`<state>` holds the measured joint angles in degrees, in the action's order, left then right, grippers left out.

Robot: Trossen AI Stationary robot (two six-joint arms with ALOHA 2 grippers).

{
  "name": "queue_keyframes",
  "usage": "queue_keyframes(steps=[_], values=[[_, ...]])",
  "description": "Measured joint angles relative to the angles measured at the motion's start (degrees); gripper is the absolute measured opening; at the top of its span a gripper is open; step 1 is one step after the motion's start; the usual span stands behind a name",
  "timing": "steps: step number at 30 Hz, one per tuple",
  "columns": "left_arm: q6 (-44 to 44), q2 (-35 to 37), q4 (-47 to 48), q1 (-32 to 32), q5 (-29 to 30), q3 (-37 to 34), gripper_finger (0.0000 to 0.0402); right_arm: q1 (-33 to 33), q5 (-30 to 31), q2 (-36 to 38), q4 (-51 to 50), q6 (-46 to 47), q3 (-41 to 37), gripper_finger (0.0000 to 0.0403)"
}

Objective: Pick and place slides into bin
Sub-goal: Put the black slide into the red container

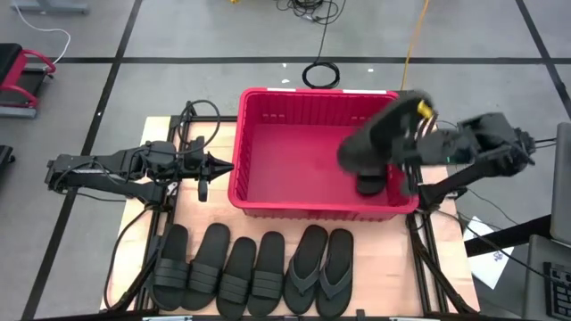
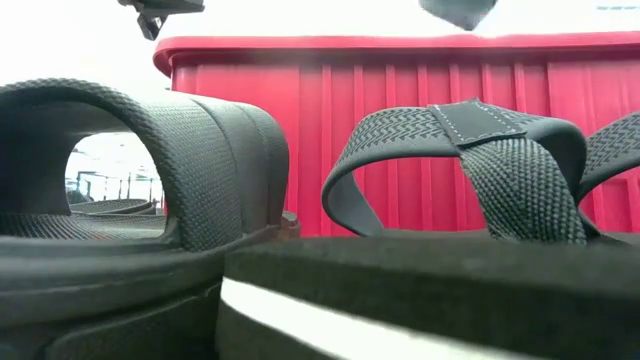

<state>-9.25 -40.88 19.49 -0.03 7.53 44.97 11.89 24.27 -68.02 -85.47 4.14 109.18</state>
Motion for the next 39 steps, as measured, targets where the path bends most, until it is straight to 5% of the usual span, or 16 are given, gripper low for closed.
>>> queue_keyframes(steps=[4,8,15,23,31,39], values=[[3.25,0.0,0.0,0.0,0.0,0.0,0.0026,-9.05,1.72,1.37,-2.98,-4.94,0.0,0.0005],[2.36,0.0,0.0,0.0,0.28,0.0,0.0026,-16.58,-3.14,2.48,-4.66,-10.56,0.0,0.0005],[-4.45,0.0,0.0,0.02,4.09,0.0,0.0026,-28.25,-32.51,1.86,-0.11,-37.47,-1.77,0.0005],[-7.85,-0.01,-0.01,0.02,7.88,0.0,0.0026,-40.4,-50.88,-1.95,8.56,-51.1,-15.88,0.0006],[-10.78,0.0,-0.02,0.02,8.55,0.0,0.0026,-47.63,-56.06,-10.39,9.3,-58.72,-30.3,0.0004],[-6.29,-0.01,-0.02,0.02,8.55,0.0,0.0026,-50.18,-59.11,-21.83,9.62,-62.13,-28.01,0.0003]])
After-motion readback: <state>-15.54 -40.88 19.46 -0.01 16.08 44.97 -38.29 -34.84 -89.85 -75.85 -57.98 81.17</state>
